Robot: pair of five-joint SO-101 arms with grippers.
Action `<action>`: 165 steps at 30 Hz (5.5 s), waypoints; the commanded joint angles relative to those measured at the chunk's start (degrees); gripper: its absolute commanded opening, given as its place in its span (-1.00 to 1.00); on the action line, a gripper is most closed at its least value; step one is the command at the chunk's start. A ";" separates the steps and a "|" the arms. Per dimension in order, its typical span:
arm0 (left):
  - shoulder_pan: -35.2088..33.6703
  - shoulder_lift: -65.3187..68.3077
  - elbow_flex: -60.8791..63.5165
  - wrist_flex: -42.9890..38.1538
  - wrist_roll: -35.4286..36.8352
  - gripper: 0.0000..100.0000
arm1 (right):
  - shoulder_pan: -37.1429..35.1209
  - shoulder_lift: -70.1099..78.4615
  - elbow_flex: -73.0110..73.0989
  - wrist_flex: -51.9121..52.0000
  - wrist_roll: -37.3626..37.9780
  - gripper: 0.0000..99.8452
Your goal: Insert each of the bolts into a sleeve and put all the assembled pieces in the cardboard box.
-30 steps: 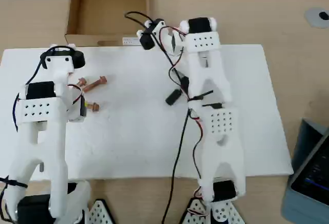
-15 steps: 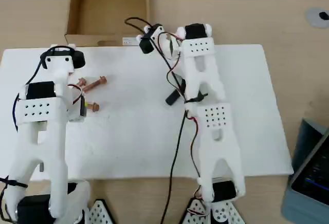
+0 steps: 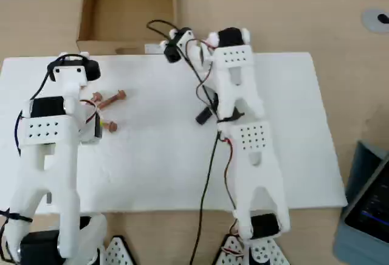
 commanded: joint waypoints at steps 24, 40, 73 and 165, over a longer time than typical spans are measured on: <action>-0.62 0.04 -19.69 14.07 -0.79 -0.85 | -0.57 -63.43 44.09 1.41 -17.23 -0.98; -3.52 24.84 -41.05 19.25 -17.76 -0.86 | 11.56 -94.64 80.04 0.00 -18.46 -0.98; -2.81 64.40 -76.75 22.33 -35.25 -0.72 | 16.13 -105.36 100.88 -10.55 -18.46 -0.98; -3.08 -42.51 14.86 -10.55 1.41 -1.00 | 15.96 -148.09 119.78 -16.09 -44.84 -0.98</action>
